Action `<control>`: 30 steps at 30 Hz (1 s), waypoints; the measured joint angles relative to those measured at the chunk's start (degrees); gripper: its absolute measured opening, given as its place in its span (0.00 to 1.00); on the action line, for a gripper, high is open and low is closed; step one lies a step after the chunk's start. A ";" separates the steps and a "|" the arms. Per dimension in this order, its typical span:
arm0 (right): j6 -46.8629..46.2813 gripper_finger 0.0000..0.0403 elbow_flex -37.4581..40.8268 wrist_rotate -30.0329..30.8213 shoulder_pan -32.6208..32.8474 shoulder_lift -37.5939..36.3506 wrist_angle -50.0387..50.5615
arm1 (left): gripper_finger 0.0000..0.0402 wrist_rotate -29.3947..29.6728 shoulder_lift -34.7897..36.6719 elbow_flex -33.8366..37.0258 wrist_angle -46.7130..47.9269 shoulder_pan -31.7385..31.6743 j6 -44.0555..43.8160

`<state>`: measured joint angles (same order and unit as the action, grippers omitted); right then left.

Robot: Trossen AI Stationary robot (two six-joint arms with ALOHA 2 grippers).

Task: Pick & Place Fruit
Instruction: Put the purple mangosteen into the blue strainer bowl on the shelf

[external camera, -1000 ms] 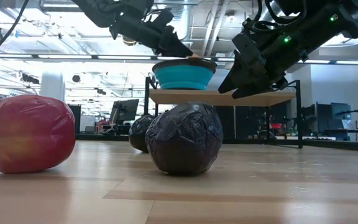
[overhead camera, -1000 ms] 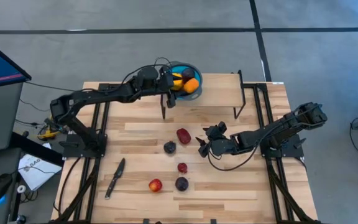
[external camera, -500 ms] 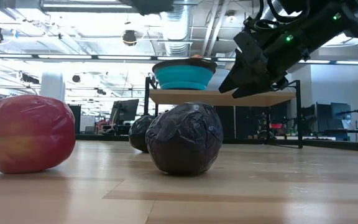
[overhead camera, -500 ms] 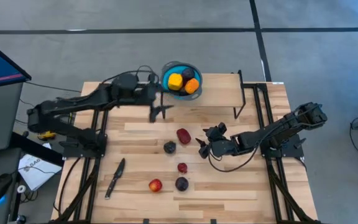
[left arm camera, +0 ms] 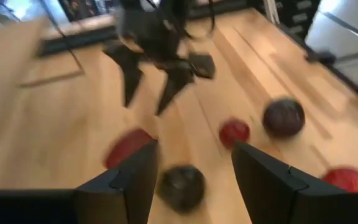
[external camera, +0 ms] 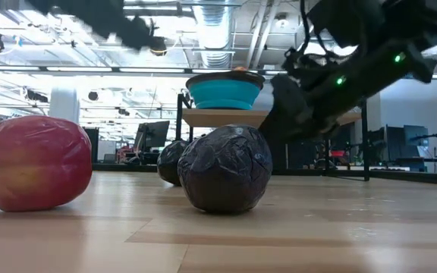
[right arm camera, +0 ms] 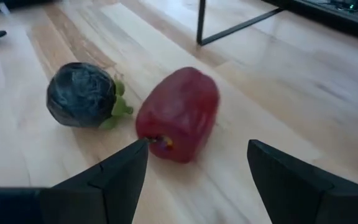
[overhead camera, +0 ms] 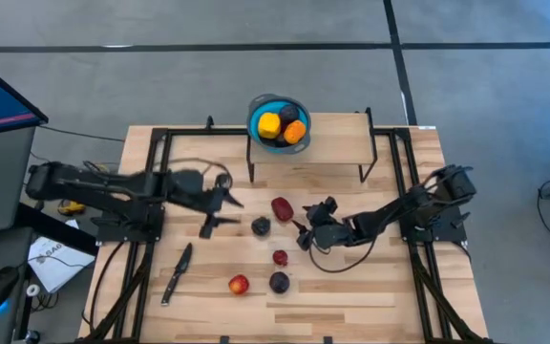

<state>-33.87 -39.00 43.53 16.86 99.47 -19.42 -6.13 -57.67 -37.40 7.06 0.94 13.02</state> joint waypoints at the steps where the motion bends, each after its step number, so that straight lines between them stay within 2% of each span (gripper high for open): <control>1: -0.02 0.67 -0.08 -0.01 0.04 0.86 -0.53 | 0.48 0.05 -0.25 3.10 -3.15 0.82 -0.27; 5: 0.45 0.67 -1.68 -0.07 0.04 3.05 -0.96 | 0.48 -0.06 -4.13 13.85 -21.25 2.98 -1.93; 8: 2.38 0.67 -2.54 -0.13 0.04 2.88 -1.22 | 0.51 -0.15 -8.92 17.20 -35.12 2.86 -4.73; 10: 4.31 0.67 -2.51 -0.16 0.04 1.77 -0.82 | 0.56 0.12 -12.38 17.43 -39.08 2.81 -5.97; 15: 7.26 0.67 -2.62 -0.08 -0.02 -1.26 -0.94 | 0.72 1.34 -23.05 13.36 -40.43 2.83 -6.45; 20: 8.37 0.67 -2.63 -0.05 -0.13 -2.35 -1.01 | 0.84 9.77 -31.68 7.50 -40.64 2.83 -10.99; 24: 8.00 0.67 -2.61 -0.07 0.04 -2.35 -0.88 | 0.87 13.15 -34.77 5.40 -40.35 2.74 -15.61; 30: 7.46 0.67 -2.61 -0.11 0.37 -2.35 -0.17 | 0.82 14.66 -36.73 5.30 -36.44 2.68 -25.40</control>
<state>-26.41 -41.60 43.42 17.23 97.12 -19.59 8.53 -94.39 -32.10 -29.38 3.62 -12.38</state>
